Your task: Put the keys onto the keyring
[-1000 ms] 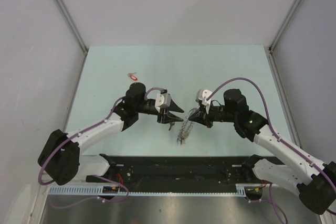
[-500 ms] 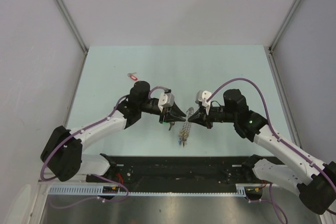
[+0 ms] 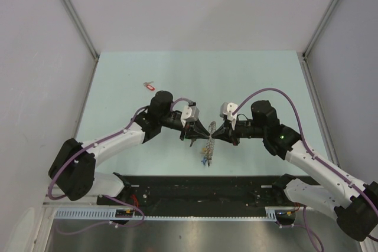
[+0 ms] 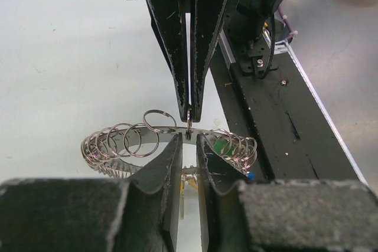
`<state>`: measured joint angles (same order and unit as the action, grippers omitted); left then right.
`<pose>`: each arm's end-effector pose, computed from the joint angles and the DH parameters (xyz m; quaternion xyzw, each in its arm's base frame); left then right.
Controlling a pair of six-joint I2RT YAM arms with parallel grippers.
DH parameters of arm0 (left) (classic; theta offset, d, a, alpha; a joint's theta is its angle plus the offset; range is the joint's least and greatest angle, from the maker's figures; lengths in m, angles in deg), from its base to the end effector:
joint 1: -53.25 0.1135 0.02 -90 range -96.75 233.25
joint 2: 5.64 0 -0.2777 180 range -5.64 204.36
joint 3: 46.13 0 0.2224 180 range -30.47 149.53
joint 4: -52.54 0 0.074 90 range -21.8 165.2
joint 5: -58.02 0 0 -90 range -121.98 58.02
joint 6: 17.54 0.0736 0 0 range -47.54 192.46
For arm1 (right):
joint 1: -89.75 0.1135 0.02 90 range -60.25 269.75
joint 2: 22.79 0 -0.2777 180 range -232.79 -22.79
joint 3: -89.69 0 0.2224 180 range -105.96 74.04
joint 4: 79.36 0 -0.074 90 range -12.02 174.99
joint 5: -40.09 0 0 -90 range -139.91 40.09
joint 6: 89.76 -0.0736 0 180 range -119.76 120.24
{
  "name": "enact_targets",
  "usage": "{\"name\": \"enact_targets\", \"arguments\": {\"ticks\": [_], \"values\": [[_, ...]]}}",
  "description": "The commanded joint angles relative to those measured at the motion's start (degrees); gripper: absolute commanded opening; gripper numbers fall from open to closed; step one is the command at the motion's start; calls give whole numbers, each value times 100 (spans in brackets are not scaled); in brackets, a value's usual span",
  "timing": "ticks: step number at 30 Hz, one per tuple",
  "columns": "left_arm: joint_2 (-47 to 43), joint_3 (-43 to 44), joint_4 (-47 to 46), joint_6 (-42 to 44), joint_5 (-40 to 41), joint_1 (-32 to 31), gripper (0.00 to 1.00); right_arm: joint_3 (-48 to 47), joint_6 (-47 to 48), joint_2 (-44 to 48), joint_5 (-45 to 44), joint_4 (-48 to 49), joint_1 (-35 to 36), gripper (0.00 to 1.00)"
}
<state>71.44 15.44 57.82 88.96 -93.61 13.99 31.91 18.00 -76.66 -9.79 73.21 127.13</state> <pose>0.1712 -0.2236 0.2860 0.5877 0.4888 -0.5096 0.3950 0.1282 0.1577 0.3010 -0.5303 0.6094 0.3704 0.4585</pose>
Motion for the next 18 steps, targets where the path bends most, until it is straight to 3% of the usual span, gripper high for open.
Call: {"name": "enact_targets", "arguments": {"ticks": [1,18], "values": [[-9,261,62,144,-236,-37,17,-322,61,140,189,237,32,0],[-17,269,-62,100,-315,-107,17,-322,87,69,303,210,41,0]]}}
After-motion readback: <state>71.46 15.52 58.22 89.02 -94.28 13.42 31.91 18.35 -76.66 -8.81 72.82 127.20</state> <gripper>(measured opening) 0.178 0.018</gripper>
